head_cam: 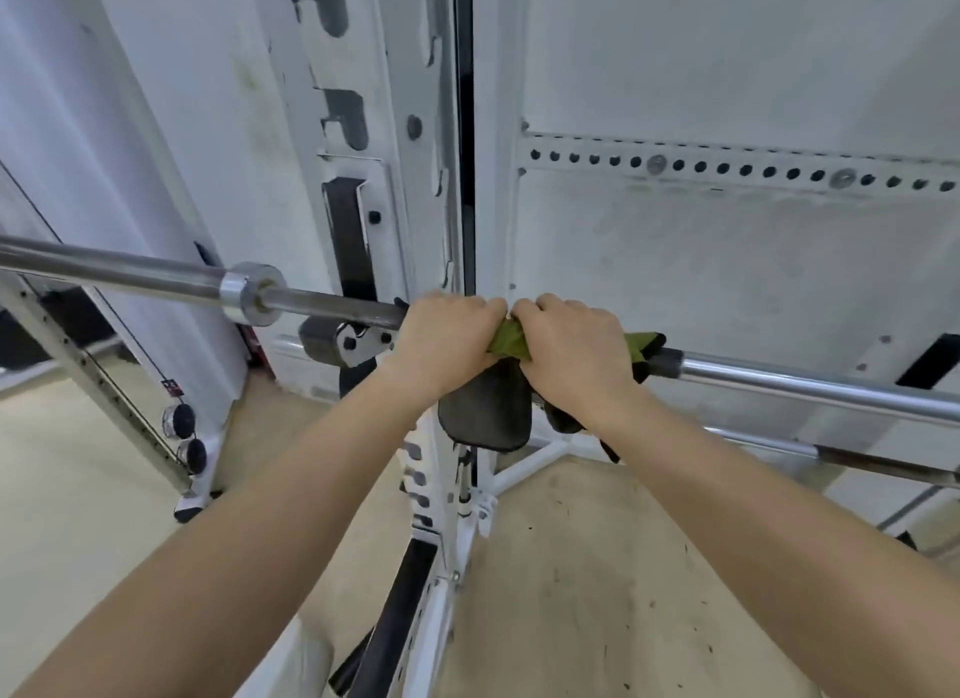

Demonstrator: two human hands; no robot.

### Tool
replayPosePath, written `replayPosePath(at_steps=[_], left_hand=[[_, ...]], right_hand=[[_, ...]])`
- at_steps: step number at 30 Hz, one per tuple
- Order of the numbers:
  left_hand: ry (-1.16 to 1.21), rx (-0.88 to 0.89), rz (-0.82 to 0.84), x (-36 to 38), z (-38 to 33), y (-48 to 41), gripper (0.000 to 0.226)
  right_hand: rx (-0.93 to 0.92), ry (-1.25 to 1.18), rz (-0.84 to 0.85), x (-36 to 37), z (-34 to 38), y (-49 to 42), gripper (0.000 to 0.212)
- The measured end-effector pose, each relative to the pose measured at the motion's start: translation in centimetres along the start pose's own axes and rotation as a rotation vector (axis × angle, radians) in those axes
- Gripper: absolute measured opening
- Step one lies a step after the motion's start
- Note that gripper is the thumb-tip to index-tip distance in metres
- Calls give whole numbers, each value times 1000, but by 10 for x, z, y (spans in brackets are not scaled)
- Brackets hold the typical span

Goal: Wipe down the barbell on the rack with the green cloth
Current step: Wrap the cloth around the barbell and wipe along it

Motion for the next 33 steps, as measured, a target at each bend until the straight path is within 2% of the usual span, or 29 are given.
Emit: replayPosePath(at_steps=[3, 6, 8, 11, 13, 15, 17, 19, 21, 23, 24, 26, 28, 29, 30, 32, 33], left_hand=[[-86, -75, 86, 0, 38, 24, 26], [-86, -65, 134, -16, 62, 37, 8], [-31, -69, 95, -37, 78, 44, 16], [181, -247, -118, -66, 128, 62, 23], [420, -457, -362, -75, 170, 88, 32], [585, -626, -615, -77, 199, 117, 40], [717, -778, -772, -60, 208, 146, 37], [855, -927, -831, -22, 197, 172, 29], [1006, -1076, -791, 34, 172, 198, 20], [1292, -1217, -738, 90, 143, 214, 10], [1481, -1264, -728, 110, 127, 215, 11], [1686, -1328, -739, 147, 118, 222, 19], [1697, -1405, -770, 150, 111, 218, 12], [1750, -1489, -800, 156, 110, 219, 7], [1838, -1590, -825, 159, 105, 216, 14], [2086, -1732, -905, 163, 99, 206, 20], [2196, -1740, -985, 157, 100, 198, 20]], right_hand=[[-4, -94, 52, 7, 47, -21, 24], [54, -247, 106, 8, 61, -32, 24], [142, -472, 154, 1, 57, -37, 23], [252, -874, 85, -30, 69, -52, 12], [220, -944, -62, -57, 98, -70, 14], [114, -841, -202, -83, 137, -90, 24], [-30, -620, -254, -88, 180, -106, 26], [-158, -435, -105, -59, 211, -116, 25], [-260, -323, 164, -16, 230, -110, 26], [-341, -208, 357, 17, 240, -92, 36], [-368, -151, 386, 24, 243, -86, 47], [-356, -36, 345, 39, 264, -88, 64], [-267, 44, 172, 23, 253, -84, 65], [-202, 78, 83, 16, 249, -85, 61], [-145, 90, 24, 8, 239, -85, 54], [-111, 39, 20, -1, 230, -87, 38], [-102, -27, 44, -5, 227, -92, 30]])
Point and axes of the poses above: each hand's wrist, its own y-axis away from the middle knuckle, its own x-axis out of the palm, z = x × y, the point moved 8 cm from there along -y, towards the middle knuckle, and after that the axes turned 10 degrees about x, right-handed, at the moved point
